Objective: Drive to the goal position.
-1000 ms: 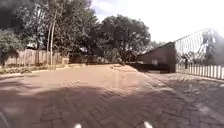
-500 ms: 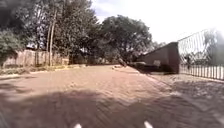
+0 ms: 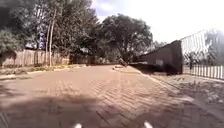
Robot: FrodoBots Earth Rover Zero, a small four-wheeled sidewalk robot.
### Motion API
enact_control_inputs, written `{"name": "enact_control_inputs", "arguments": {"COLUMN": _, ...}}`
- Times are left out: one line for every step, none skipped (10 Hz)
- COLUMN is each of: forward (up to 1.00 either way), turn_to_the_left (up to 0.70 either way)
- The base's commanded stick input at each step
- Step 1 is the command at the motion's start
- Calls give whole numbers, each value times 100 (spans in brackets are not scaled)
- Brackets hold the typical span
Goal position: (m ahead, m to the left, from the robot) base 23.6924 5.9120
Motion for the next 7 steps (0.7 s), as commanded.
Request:
{"name": "enact_control_inputs", "arguments": {"forward": 70, "turn_to_the_left": -35}}
{"name": "enact_control_inputs", "arguments": {"forward": 70, "turn_to_the_left": -26}}
{"name": "enact_control_inputs", "arguments": {"forward": 70, "turn_to_the_left": 0}}
{"name": "enact_control_inputs", "arguments": {"forward": 70, "turn_to_the_left": 0}}
{"name": "enact_control_inputs", "arguments": {"forward": 70, "turn_to_the_left": 0}}
{"name": "enact_control_inputs", "arguments": {"forward": 70, "turn_to_the_left": 0}}
{"name": "enact_control_inputs", "arguments": {"forward": 70, "turn_to_the_left": 0}}
